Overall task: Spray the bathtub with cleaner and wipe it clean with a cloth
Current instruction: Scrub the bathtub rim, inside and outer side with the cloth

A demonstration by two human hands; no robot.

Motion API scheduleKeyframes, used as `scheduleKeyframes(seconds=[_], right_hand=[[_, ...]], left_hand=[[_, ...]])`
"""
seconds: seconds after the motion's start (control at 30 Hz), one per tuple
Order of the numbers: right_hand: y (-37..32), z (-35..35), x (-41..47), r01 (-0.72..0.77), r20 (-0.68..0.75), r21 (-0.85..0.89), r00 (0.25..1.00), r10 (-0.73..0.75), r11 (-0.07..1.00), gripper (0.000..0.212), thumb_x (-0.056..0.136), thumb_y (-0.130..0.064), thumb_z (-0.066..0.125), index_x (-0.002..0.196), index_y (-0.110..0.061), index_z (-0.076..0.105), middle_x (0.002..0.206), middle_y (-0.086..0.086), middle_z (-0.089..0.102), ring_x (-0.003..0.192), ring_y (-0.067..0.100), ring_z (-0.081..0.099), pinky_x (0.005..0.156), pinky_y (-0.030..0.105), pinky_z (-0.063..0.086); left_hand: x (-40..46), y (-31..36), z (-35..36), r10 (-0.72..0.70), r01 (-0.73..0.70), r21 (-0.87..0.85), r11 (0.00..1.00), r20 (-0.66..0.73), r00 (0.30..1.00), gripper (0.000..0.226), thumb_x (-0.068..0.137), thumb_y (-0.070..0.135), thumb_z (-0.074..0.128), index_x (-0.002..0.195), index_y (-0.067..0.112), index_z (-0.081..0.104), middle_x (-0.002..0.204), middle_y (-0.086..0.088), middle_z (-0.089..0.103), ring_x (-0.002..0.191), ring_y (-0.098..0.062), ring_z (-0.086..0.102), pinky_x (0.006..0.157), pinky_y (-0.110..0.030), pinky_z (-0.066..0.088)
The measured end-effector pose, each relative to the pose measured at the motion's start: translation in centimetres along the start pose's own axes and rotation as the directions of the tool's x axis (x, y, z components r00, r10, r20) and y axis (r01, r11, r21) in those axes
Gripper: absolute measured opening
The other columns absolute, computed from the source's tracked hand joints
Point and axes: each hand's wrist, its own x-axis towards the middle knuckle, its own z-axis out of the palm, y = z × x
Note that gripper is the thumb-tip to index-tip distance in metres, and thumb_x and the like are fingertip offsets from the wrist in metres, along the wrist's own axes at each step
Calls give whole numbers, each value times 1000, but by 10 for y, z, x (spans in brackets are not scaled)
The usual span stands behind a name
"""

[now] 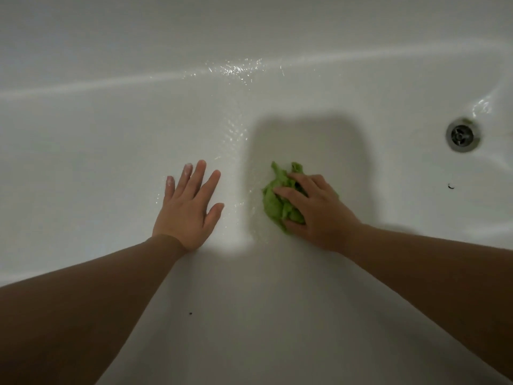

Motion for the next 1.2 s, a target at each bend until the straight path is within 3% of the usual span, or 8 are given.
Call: scheduleKeyframes(seconds=[0.2,0.33,0.4,0.47,0.63,0.87,1.03,1.2], right_hand=[[-52,13,16,-96,-81,287,989,124,953,51,95,-46,54,136,-18,60,128,11,54,108,32,46,99,47,47],[-69,29,17,213,9,87,977,-215,973,54,91,-57,56,135,-26,62,140,15,53,116,38,51,98,47,46],[-53,31,11,278,42,-17,960,-277,960,57,89,-59,59,137,-29,62,148,11,51,126,37,50,101,48,45],[-25,22,7,213,-39,-74,976,-216,974,59,90,-59,60,138,-26,63,151,12,50,133,37,49,107,49,44],[46,-3,-23,-182,-276,-114,950,145,977,67,92,-57,61,143,-14,58,155,22,43,139,43,44,113,54,41],[44,0,17,77,-213,-95,972,-96,992,69,89,-57,67,146,-20,57,158,17,41,147,38,38,116,55,36],[113,-55,106,-116,-396,-97,916,68,988,71,87,-56,67,147,-19,54,160,20,36,144,40,36,118,50,33],[143,-56,43,-342,-506,45,802,317,938,69,89,-53,69,149,-22,52,162,19,31,146,39,35,118,47,36]], left_hand=[[0,-6,-2,31,-31,-24,999,26,999,64,106,56,19,165,33,7,172,5,-12,156,-16,-22,126,-45,-12],[1,-9,-2,41,-42,12,999,20,999,65,105,57,17,165,34,7,172,3,-11,157,-18,-20,127,-47,-10],[1,-5,-1,21,-21,23,1000,10,1000,66,105,59,16,165,34,7,172,2,-10,157,-19,-17,127,-50,-7],[-1,3,2,-27,27,14,1000,-6,1000,68,104,61,19,165,34,7,172,2,-10,158,-21,-16,127,-53,-6],[12,40,8,-92,93,47,995,-10,996,73,102,66,18,164,33,-2,171,1,-15,157,-26,-19,126,-57,-6],[38,80,11,-111,110,-5,994,-39,993,73,100,61,22,165,33,3,172,3,-11,157,-24,-18,126,-57,-5],[65,102,11,-91,91,8,996,-44,995,78,97,65,26,164,36,-2,172,5,-15,157,-24,-21,125,-58,-6],[91,132,12,-78,78,-2,997,-53,996,80,96,64,29,164,34,0,172,5,-13,157,-22,-20,125,-57,-7]])
